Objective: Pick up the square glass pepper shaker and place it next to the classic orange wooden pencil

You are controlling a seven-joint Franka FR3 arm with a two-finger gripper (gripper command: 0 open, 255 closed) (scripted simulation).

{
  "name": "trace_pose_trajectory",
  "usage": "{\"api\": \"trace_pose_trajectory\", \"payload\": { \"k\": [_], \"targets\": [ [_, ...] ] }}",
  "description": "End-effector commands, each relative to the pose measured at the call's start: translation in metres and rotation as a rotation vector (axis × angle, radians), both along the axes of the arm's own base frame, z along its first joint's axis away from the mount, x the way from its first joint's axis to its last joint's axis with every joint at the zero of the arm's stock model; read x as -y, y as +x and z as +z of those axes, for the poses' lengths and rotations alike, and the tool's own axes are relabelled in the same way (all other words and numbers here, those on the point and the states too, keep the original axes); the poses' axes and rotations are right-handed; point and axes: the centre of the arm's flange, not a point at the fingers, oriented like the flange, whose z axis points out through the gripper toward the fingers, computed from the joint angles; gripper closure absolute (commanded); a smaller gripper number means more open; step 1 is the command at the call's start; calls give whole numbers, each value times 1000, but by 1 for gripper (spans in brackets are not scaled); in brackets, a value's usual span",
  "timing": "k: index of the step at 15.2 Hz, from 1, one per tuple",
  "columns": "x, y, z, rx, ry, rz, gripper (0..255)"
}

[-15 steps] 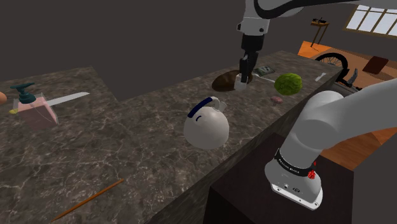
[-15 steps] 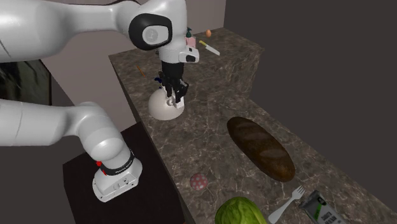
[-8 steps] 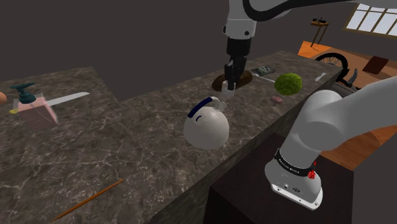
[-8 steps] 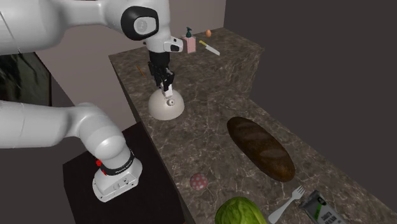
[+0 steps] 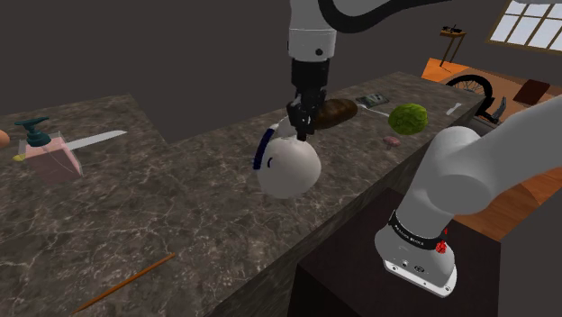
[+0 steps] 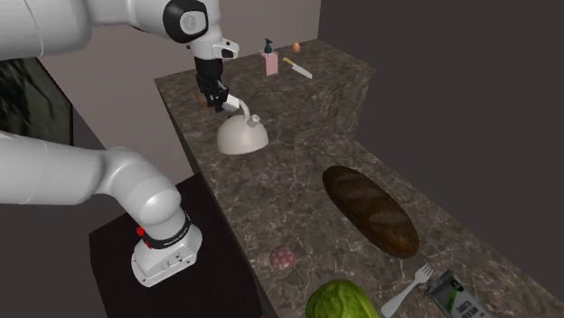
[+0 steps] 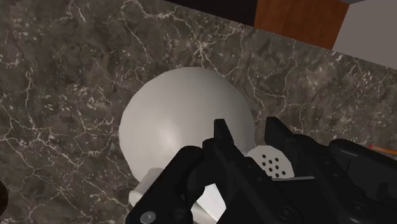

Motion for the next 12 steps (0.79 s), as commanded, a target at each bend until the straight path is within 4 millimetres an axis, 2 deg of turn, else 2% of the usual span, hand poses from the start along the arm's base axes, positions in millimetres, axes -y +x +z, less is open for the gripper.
{"api": "trace_pose_trajectory", "payload": {
  "k": [1, 12],
  "targets": [
    [-27, 6, -1, -1, 2, -1, 255],
    [-171, 20, 0, -1, 2, -1, 255]
  ]
}}
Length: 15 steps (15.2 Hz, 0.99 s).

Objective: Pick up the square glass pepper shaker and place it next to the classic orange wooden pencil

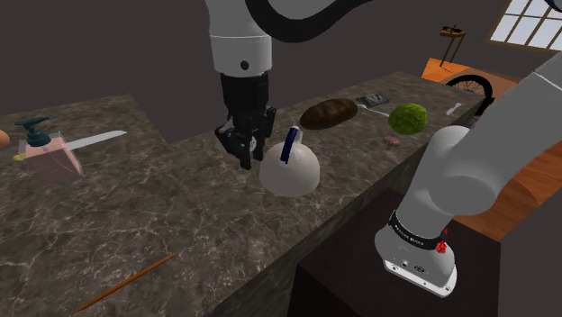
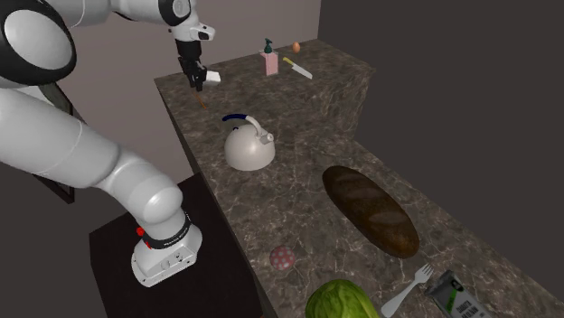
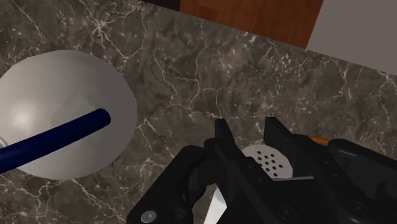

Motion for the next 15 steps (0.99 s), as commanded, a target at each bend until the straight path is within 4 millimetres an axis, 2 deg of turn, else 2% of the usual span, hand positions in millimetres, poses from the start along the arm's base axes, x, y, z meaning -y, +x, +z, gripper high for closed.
{"api": "trace_pose_trajectory", "payload": {
  "k": [1, 15],
  "targets": [
    [-24, 3, -1, 0, 1, -2, 255],
    [-208, 20, 0, 0, 1, -2, 255]
  ]
}}
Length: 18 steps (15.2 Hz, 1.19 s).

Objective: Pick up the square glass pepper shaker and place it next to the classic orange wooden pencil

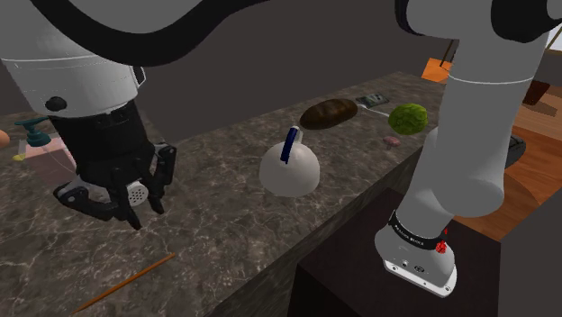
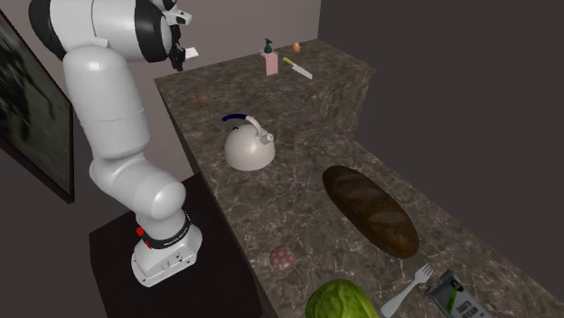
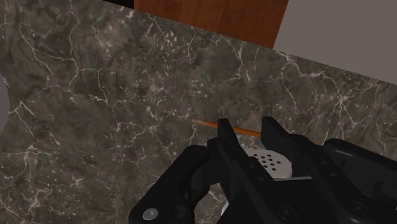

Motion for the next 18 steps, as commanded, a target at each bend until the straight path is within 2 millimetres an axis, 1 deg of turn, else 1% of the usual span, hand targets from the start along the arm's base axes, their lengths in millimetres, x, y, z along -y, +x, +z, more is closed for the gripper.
{"api": "trace_pose_trajectory", "payload": {
  "k": [1, 18],
  "targets": [
    [-21, 3, 1, 1, -1, -3, 255],
    [-21, 3, -88, 1, -1, -3, 255]
  ]
}}
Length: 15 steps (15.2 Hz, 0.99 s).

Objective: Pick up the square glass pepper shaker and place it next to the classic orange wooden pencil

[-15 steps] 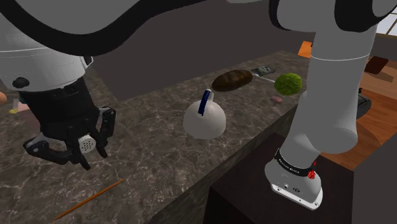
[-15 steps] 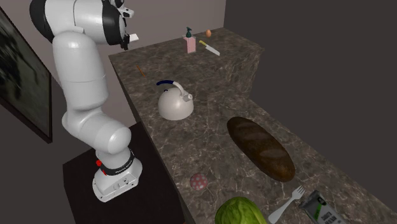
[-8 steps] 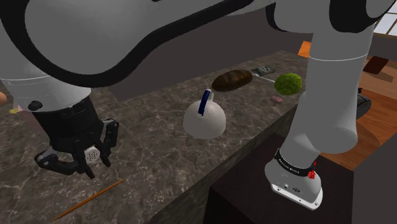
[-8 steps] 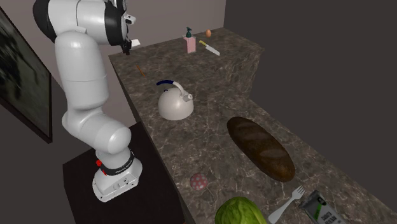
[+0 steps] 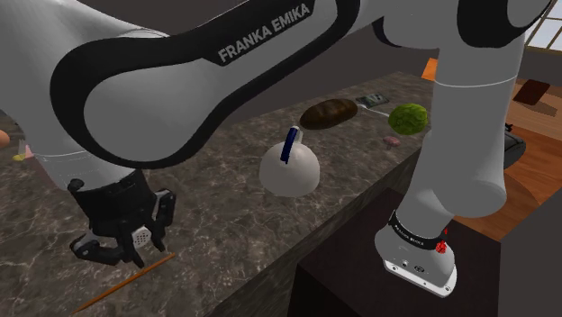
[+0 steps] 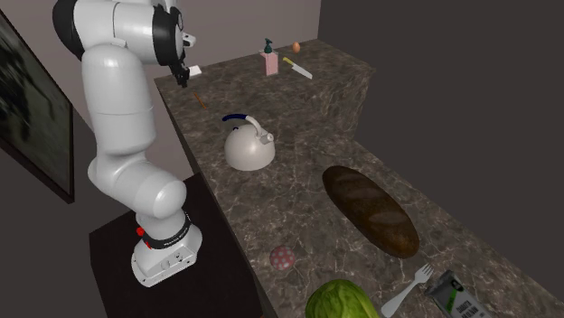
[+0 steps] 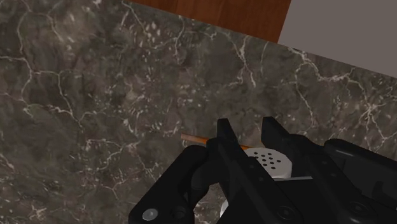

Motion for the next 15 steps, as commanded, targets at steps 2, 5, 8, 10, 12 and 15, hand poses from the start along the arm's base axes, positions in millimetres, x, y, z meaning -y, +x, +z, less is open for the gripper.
{"api": "trace_pose_trajectory", "payload": {
  "k": [2, 5, 8, 10, 12, 15],
  "targets": [
    [-1, 1, -16, 0, 0, 0, 255],
    [-1, 1, -32, 0, 0, 0, 255],
    [-1, 1, -48, 0, 0, 0, 255],
    [-1, 1, -58, 0, 0, 0, 255],
    [-1, 1, -71, 0, 0, 0, 255],
    [-1, 1, -71, 0, 0, 0, 255]
  ]
}}
